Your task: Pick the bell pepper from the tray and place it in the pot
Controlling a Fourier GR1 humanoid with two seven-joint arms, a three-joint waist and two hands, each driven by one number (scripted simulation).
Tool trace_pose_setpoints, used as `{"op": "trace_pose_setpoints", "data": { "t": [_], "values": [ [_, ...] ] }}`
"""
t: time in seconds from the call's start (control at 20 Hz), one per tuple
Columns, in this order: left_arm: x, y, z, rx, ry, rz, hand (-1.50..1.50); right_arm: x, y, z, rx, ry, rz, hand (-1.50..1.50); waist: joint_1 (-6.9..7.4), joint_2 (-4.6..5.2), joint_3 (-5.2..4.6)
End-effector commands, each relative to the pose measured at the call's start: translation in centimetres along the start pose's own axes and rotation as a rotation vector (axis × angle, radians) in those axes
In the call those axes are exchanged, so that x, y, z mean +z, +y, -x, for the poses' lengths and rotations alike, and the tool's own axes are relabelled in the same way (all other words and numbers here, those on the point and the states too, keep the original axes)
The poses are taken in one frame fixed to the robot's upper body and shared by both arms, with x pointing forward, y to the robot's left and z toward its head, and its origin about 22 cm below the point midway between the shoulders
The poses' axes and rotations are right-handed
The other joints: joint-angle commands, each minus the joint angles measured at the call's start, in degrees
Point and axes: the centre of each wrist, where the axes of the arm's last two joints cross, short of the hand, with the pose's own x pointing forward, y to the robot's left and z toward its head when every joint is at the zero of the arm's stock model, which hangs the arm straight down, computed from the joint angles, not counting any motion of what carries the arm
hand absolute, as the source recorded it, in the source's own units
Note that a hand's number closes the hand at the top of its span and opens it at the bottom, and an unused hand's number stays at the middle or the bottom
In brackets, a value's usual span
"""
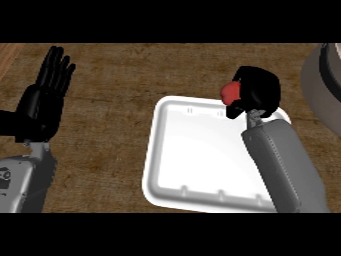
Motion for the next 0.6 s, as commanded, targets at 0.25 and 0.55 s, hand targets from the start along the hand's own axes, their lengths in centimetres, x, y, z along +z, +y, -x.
{"op": "trace_pose_setpoints", "data": {
  "t": [0.25, 0.55],
  "values": [
    [-0.7, -1.1, -0.2, 0.014, -0.016, 0.039, 0.00, -6.4, -8.3, -1.8, -0.028, 0.456, 0.430, 1.50, 1.98, 0.37, -0.13],
    [-1.1, -1.3, 0.1, -0.005, -0.001, 0.003, 0.00, -8.9, -10.7, -1.0, 0.043, 0.609, 0.676, 1.50, 0.43, 0.04, -0.05]
  ]
}}
